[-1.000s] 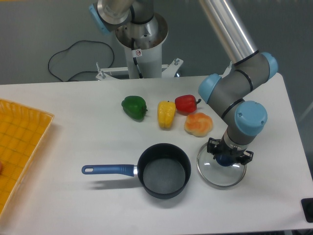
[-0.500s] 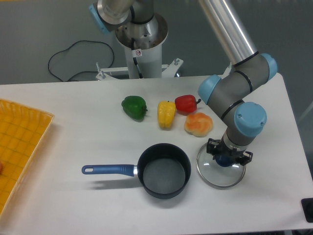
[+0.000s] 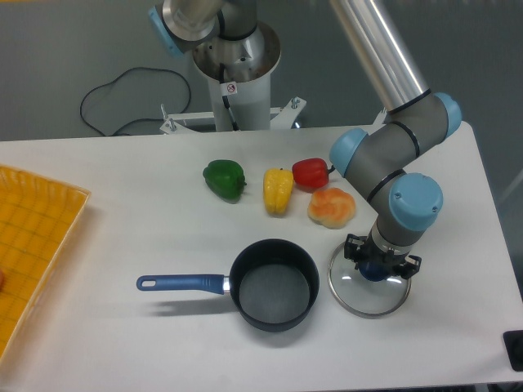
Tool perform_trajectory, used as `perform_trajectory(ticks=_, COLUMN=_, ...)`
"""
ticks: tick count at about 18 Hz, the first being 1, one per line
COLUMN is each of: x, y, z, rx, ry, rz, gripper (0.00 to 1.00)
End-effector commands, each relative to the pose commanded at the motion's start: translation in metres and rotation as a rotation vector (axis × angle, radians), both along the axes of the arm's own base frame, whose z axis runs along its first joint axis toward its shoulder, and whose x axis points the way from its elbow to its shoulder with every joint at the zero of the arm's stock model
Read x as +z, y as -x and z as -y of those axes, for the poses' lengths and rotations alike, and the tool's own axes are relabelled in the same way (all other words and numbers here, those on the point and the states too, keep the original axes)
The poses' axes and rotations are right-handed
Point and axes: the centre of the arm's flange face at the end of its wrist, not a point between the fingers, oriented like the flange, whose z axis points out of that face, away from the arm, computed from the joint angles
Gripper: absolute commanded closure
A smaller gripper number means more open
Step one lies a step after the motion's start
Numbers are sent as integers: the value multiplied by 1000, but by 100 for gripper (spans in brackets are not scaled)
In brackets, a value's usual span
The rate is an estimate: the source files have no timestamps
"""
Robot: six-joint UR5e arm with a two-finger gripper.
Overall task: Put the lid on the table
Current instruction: 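Hold the lid on the table and open the gripper around the knob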
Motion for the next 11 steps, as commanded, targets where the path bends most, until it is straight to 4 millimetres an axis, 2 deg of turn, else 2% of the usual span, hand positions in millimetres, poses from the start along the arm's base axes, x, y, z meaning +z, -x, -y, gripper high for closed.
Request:
perform_trajectory(ticks=4, x=0, y=0, z=0, rx=0, ry=0, rz=0, gripper=46)
perform_trajectory(ticks=11, x=-1, y=-1, z=-1, rx=-2, ry=2, rz=1, gripper=46)
